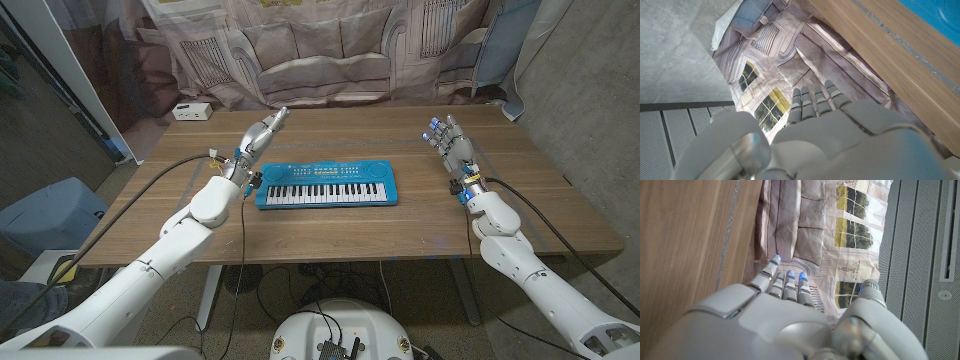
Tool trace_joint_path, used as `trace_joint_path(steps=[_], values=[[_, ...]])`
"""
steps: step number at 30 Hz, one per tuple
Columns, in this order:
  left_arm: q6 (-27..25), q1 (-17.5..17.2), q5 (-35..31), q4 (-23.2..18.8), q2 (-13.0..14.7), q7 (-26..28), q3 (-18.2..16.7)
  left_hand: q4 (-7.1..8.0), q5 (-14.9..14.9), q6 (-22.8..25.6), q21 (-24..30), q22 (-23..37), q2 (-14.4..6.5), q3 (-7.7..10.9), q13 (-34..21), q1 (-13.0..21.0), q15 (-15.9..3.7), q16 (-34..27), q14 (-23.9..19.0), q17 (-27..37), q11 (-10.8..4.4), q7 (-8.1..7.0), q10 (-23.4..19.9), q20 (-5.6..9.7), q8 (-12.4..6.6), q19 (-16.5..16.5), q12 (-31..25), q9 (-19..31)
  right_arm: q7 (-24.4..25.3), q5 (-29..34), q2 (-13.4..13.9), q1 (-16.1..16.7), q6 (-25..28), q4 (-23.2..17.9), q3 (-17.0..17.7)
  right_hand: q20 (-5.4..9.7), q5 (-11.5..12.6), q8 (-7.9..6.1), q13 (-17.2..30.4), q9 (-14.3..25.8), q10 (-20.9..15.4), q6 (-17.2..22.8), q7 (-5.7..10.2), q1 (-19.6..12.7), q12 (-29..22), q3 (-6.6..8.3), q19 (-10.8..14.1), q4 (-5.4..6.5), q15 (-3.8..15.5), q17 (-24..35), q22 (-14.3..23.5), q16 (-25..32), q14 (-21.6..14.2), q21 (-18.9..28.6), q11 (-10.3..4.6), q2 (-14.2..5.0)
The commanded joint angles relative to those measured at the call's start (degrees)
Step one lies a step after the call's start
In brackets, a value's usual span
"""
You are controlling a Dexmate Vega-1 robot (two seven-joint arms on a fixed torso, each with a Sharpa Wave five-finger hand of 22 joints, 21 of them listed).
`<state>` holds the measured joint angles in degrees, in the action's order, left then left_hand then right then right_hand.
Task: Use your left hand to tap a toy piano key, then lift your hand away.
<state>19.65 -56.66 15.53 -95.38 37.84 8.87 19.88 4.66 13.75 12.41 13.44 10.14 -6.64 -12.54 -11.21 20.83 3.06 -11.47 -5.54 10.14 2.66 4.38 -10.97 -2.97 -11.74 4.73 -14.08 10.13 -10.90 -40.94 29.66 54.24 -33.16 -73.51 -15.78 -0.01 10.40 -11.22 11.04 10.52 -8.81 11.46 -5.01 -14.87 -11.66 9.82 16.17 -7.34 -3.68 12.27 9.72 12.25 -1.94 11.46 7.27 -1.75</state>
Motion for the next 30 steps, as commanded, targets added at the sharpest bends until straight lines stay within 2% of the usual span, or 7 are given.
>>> trace_joint_path(steps=[1,8,17,21,30], values=[[4.8,2.03,6.23,6.68,-1.88,-4.45,-0.39,-0.34,-0.16,0.69,-0.33,0.12,-0.05,-0.06,0.05,0.89,0.02,0.21,-0.28,0.07,-0.14,-0.06,-0.25,-0.37,0.22,-0.21,0.13,0.2,0.17,0.57,-0.63,-1.04,-0.84,1.49,-0.42,0.18,0.23,0.05,0.27,0.19,-0.28,0.37,-0.19,-0.12,-0.18,-0.06,0.71,0.02,-0.26,-0.01,0.19,-0.13,-0.26,-0.15,-0.16,-0.21],[6.2,3.22,8.92,10.61,-3.75,-6.43,0.33,-0.43,-0.22,0.7,-0.42,0.11,-0.23,0.08,0.06,1.13,-0.03,0.3,-0.22,0.07,-0.15,-0.03,-0.19,-0.5,0.28,-0.13,0.26,0.2,0.82,0.74,0.36,-0.32,0.77,0.06,-0.62,0.23,0.22,0.06,0.27,0.19,-0.26,0.35,-0.19,-0.1,-0.16,-0.12,0.8,0.0,-0.15,-0.02,0.18,-0.11,-0.35,-0.13,-0.15,-0.12],[7.17,3.06,10.37,12.93,-4.78,-7.0,0.69,-0.56,-0.32,0.6,-0.76,0.11,-0.49,0.29,0.05,1.47,0.01,0.41,-0.21,0.07,-0.01,0.0,-0.23,-0.91,0.41,-0.53,0.39,0.21,1.9,0.57,1.7,0.62,3.4,-2.08,-0.6,0.19,0.22,0.16,0.27,0.19,-0.09,0.1,-0.09,-0.08,-0.06,-0.19,0.73,-0.02,-0.23,-0.03,0.18,-0.2,-0.19,-0.19,-0.12,-0.03],[4.47,2.45,9.4,12.07,-4.5,-4.65,0.91,-0.62,-0.42,0.26,-1.15,0.12,-0.58,0.38,0.05,1.63,0.14,0.59,0.14,0.07,0.12,-0.21,0.07,-1.08,0.6,-1.25,0.6,0.21,1.52,-0.07,1.28,0.67,3.39,-1.5,-0.6,0.17,0.23,0.16,0.27,0.19,-0.09,0.08,-0.11,-0.08,-0.06,-0.21,0.71,-0.02,-0.37,-0.03,0.18,-0.2,-0.2,-0.2,-0.18,-0.03],[3.0,1.01,7.84,10.15,-4.0,-2.03,1.11,-0.67,-0.55,0.13,-1.47,0.12,-0.63,0.45,0.04,1.78,0.16,0.7,0.36,0.08,0.05,-0.13,0.49,-0.99,0.69,-1.82,0.88,0.21,0.82,-0.68,0.37,0.8,3.09,0.37,-0.88,0.09,0.24,0.16,0.27,0.2,-0.11,0.05,-0.13,-0.03,-0.06,-0.24,0.65,0.02,-0.39,-0.01,0.18,-0.21,-0.16,-0.23,-0.19,-0.09]])
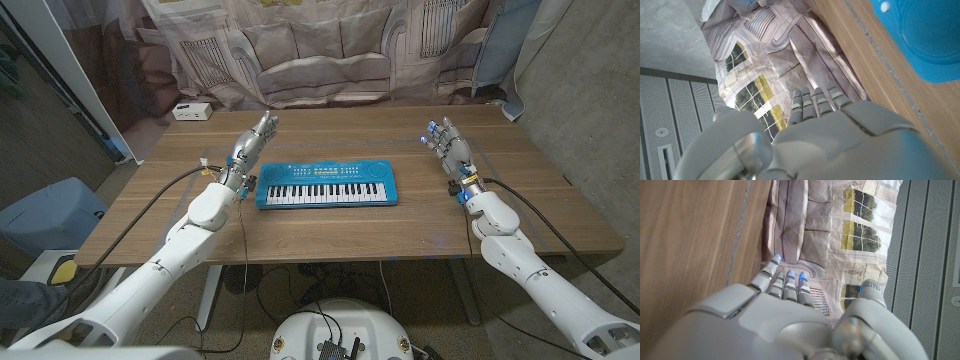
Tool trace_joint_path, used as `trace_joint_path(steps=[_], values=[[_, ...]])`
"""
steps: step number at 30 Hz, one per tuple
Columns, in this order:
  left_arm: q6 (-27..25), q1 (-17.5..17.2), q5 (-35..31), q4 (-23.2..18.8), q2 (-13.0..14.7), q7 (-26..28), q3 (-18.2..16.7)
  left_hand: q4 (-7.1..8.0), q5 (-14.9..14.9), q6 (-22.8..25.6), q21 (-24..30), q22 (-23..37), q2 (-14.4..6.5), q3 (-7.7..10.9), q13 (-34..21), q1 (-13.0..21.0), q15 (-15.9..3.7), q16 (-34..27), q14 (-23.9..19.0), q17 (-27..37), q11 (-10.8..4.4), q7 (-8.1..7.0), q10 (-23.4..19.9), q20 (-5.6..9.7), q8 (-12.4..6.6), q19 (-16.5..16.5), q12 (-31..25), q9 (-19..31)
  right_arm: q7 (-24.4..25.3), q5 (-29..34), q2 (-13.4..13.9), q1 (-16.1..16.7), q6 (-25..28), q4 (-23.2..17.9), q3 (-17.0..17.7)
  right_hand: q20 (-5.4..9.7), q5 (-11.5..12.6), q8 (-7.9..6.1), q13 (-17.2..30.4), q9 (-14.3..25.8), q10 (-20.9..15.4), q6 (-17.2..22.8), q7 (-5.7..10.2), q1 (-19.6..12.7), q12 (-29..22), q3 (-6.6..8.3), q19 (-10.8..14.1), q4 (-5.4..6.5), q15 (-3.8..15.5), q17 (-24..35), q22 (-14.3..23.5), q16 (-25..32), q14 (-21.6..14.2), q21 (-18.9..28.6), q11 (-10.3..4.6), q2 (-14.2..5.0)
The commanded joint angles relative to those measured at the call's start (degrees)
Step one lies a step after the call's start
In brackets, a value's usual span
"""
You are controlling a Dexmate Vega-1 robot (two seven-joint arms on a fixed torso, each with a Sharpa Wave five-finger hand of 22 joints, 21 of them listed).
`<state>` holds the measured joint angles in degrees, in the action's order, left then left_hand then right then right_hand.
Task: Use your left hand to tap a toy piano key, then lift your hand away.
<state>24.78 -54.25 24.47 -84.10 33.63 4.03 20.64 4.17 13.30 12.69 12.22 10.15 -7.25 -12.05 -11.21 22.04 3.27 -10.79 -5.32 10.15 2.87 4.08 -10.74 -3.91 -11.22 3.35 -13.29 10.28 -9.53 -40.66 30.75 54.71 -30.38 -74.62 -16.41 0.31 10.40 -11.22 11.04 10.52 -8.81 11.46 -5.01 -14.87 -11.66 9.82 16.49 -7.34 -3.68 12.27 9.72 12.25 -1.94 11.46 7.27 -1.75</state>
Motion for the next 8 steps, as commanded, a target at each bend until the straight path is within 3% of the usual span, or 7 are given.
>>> trace_joint_path(steps=[1,8], values=[[-2.45,-1.42,-1.26,-1.28,0.33,2.97,0.4,-0.19,-0.12,-0.17,-0.29,0.12,-0.03,-0.03,0.04,0.59,-0.1,0.04,0.18,0.08,-0.11,0.18,0.21,0.0,0.18,-0.5,0.08,0.06,-0.49,-1.09,-0.83,0.36,0.4,1.6,-0.25,-0.24,0.24,0.15,0.27,0.2,-0.08,0.08,-0.12,-0.03,-0.04,-0.25,0.34,0.02,-0.39,-0.01,0.18,-0.21,-0.16,-0.23,-0.15,-0.09],[-0.58,-0.38,-1.36,1.07,0.01,1.22,1.09,-0.22,-0.22,-0.06,-0.53,0.13,-0.03,-0.01,0.04,0.66,-0.09,0.07,0.25,0.08,-0.04,0.12,0.26,-0.13,0.16,-0.98,0.18,0.06,0.74,-0.3,-0.78,0.71,0.66,1.4,-0.37,-0.29,0.27,0.11,0.28,0.2,-0.12,0.16,-0.17,-0.08,-0.05,-0.21,0.28,0.02,-0.38,-0.01,0.19,-0.21,-0.16,-0.26,-0.1,-0.22]])
